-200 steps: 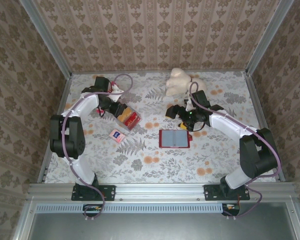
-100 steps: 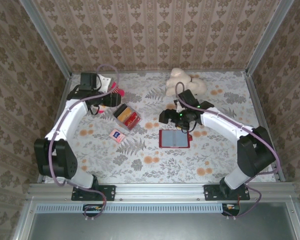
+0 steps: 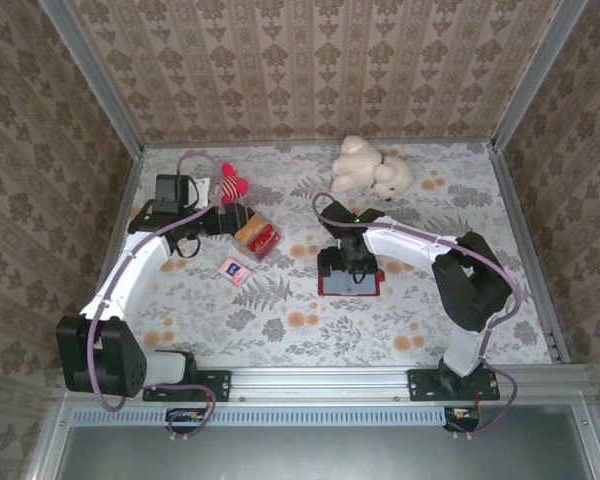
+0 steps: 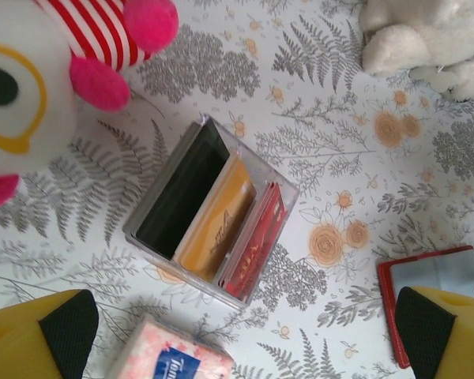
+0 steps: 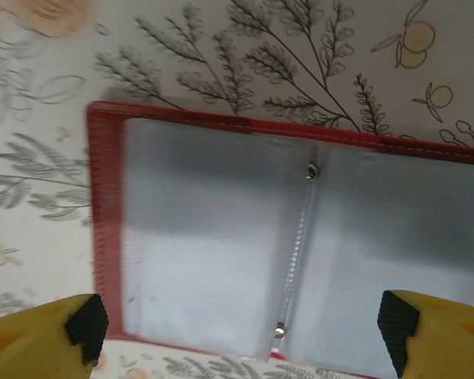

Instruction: Take the credit cards out of the card holder

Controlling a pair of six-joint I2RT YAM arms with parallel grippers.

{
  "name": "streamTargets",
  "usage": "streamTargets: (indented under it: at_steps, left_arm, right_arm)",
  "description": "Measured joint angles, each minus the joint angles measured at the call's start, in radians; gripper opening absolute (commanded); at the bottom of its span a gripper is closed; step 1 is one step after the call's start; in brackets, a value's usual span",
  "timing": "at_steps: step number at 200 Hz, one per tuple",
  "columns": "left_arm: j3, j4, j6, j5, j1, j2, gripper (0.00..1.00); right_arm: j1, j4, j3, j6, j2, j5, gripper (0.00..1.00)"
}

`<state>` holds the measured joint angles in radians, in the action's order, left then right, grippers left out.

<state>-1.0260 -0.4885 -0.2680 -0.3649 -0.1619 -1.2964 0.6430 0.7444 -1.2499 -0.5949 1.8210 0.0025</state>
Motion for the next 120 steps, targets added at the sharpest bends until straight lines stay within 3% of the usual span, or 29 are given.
streamTargets:
  at_steps: [61, 87, 120]
  left_arm:
    - [0.035, 0.042, -0.094, -0.072, -0.041, -0.007, 1.00]
    - [0.050, 0.068, -0.142, -0.076, -0.088, -0.022, 0.95]
    - [0.075, 0.091, -0.207, -0.057, -0.158, -0.034, 0.91]
  right_arm:
    - [0.000, 0.012, -0.013, 0.016, 0.074, 0.014, 0.90]
    - [0.000, 0.007, -0.004, 0.020, 0.077, 0.028, 0.89]
    - [-0.009, -0.037, 0.048, 0.032, 0.047, 0.039, 0.81]
